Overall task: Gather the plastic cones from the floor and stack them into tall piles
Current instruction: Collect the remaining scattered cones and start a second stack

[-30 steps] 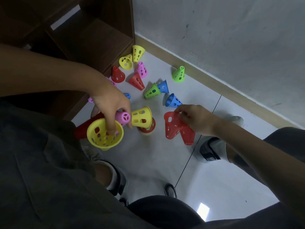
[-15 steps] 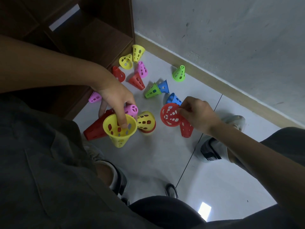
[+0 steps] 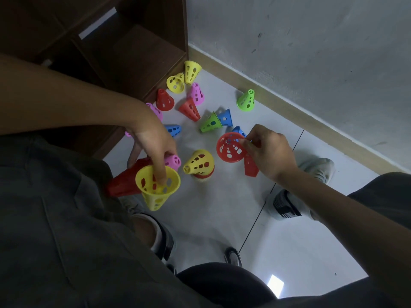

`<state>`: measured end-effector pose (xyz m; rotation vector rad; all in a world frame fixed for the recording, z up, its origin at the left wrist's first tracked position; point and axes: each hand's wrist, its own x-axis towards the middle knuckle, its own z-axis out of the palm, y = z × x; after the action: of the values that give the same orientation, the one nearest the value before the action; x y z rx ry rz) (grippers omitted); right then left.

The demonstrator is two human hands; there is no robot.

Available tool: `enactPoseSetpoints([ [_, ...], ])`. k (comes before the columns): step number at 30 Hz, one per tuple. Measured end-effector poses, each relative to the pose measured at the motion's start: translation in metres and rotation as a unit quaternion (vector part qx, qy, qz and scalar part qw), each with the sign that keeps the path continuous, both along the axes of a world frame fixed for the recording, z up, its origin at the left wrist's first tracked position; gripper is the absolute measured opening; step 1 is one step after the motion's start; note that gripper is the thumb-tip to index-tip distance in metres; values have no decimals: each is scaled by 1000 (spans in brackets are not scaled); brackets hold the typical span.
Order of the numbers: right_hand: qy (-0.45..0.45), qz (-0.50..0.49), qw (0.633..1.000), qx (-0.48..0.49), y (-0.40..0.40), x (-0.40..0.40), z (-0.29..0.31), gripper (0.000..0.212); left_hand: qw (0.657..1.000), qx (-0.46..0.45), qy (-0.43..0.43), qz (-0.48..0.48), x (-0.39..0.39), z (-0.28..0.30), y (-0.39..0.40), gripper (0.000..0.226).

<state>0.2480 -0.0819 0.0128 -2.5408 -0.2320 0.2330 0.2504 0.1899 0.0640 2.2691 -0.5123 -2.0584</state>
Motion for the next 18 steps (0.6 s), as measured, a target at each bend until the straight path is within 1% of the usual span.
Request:
enactPoseSetpoints([
  [1, -1, -3, 1000, 0, -1, 0, 0, 16, 1000, -1, -16, 8, 2, -2, 2, 31],
  [2, -1, -5, 1000, 0, -2, 1, -1, 16, 999, -4, -36, 39, 0, -2, 2, 26],
  [4, 0, -8, 1000, 2, -3, 1, -2, 16, 996, -3, -74, 59, 0, -13, 5, 24],
  [6, -3, -8, 1000, 4, -4, 0, -2, 16, 998, -2, -57, 32, -3, -12, 4, 24],
  [8, -4, -6, 1000, 2, -5, 0, -3, 16, 999, -12, -41, 4, -4, -16, 7, 42],
  [10, -3, 0, 1000, -4, -5, -2, -5, 17, 997, -32, -63, 13, -6, -16, 7, 51],
  [15, -19, -14, 1000, 0, -5, 0, -7, 20, 985, -103, -117, 78, -3, -19, 10, 41],
  [17, -50, -17, 999, -10, -5, 0, -8, 23, 979, -123, -123, 108, 0, -18, 9, 38],
  [18, -80, -9, 996, -24, -5, -1, -9, 24, 976, -134, -124, 118, 1, -17, 8, 37],
])
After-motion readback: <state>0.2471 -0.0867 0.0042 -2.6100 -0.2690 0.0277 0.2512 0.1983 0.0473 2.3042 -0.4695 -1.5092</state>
